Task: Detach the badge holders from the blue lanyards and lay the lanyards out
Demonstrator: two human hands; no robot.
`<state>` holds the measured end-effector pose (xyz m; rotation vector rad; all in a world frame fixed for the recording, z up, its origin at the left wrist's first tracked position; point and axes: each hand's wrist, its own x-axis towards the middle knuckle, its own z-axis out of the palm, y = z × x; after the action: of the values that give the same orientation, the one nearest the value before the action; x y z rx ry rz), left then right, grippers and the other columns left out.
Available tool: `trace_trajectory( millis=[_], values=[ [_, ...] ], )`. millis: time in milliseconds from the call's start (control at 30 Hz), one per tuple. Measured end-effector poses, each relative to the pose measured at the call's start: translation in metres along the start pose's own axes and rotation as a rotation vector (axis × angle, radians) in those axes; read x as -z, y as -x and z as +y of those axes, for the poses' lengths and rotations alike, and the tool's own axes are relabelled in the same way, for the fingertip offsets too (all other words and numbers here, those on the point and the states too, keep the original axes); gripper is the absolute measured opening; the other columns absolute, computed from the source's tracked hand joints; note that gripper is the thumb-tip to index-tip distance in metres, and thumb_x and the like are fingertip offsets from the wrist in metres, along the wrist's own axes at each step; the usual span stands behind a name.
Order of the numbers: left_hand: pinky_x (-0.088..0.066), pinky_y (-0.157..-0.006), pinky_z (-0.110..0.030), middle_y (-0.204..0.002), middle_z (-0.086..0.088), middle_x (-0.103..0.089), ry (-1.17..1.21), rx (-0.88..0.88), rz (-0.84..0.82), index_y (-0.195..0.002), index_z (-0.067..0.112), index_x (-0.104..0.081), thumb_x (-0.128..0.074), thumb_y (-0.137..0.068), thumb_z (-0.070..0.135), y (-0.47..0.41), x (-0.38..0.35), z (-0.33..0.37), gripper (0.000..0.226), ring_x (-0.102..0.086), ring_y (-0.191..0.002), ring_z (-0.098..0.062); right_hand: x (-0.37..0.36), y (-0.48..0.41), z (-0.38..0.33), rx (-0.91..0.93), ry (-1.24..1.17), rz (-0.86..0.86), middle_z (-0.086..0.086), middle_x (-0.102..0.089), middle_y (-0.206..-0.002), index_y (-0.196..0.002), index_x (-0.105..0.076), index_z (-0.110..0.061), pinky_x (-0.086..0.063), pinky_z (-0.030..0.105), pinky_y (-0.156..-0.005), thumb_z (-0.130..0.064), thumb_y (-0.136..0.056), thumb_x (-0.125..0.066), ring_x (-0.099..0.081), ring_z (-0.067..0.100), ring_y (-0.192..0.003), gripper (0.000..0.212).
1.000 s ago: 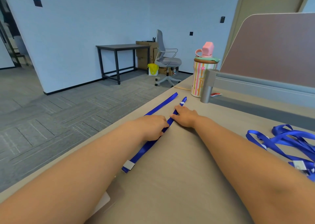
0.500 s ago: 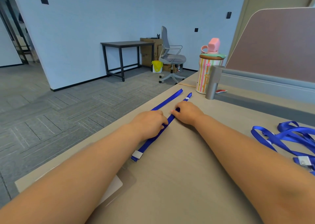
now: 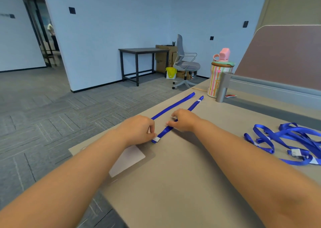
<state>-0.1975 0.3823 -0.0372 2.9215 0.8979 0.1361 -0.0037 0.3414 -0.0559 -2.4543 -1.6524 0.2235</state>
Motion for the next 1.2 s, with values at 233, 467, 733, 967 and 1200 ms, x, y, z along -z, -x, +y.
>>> trace_trajectory(
  millis=[233,467,733,967,1200],
  values=[
    [-0.042,-0.083,-0.03,-0.114,0.003,-0.049,-0.02,0.116,-0.044,-0.112,0.023,-0.05,-0.053,-0.084,0.054,0.066,-0.01,-0.006,0.042,-0.052,-0.102,-0.019,-0.018,0.027,-0.023,-0.05,0.056,-0.068,0.01,-0.053,-0.123,-0.123,-0.048,-0.01,-0.045,0.033,-0.089,-0.056,-0.089,-0.043,-0.053,0.022,-0.107,0.058],
    [-0.045,-0.088,-0.037,-0.128,-0.004,-0.037,0.013,0.207,0.086,-0.126,0.023,-0.051,-0.042,-0.093,0.047,0.09,-0.025,0.008,0.042,-0.052,-0.109,-0.024,-0.028,0.029,-0.028,-0.065,0.076,-0.075,0.011,-0.031,-0.148,-0.141,-0.03,-0.009,-0.032,0.045,-0.11,-0.06,-0.09,-0.034,-0.033,0.026,-0.135,0.072],
    [-0.044,-0.084,-0.034,-0.129,-0.004,-0.042,-0.01,0.234,0.134,-0.125,0.021,-0.053,-0.037,-0.094,0.045,0.089,-0.029,0.012,0.043,-0.052,-0.111,-0.023,-0.032,0.027,-0.027,-0.074,0.088,-0.075,0.009,-0.015,-0.156,-0.147,-0.018,-0.011,-0.017,0.049,-0.115,-0.057,-0.093,-0.03,-0.012,0.025,-0.145,0.073],
    [-0.044,-0.082,-0.033,-0.128,-0.003,-0.042,-0.008,0.233,0.148,-0.126,0.021,-0.052,-0.036,-0.094,0.046,0.085,-0.03,0.01,0.043,-0.051,-0.112,-0.021,-0.031,0.027,-0.028,-0.07,0.073,-0.062,0.009,-0.016,-0.156,-0.147,-0.019,-0.012,-0.017,0.05,-0.114,-0.054,-0.094,-0.031,-0.014,0.026,-0.144,0.068],
    [-0.044,-0.079,-0.036,-0.122,-0.003,-0.047,-0.007,0.209,0.208,-0.126,0.02,-0.051,-0.041,-0.093,0.044,0.081,-0.016,0.014,0.041,-0.055,-0.107,-0.025,-0.015,0.054,-0.028,-0.008,-0.132,0.089,0.009,-0.031,-0.151,-0.144,-0.029,-0.013,-0.032,0.04,-0.112,-0.034,-0.096,-0.044,-0.032,0.026,-0.137,0.055]
  ],
)
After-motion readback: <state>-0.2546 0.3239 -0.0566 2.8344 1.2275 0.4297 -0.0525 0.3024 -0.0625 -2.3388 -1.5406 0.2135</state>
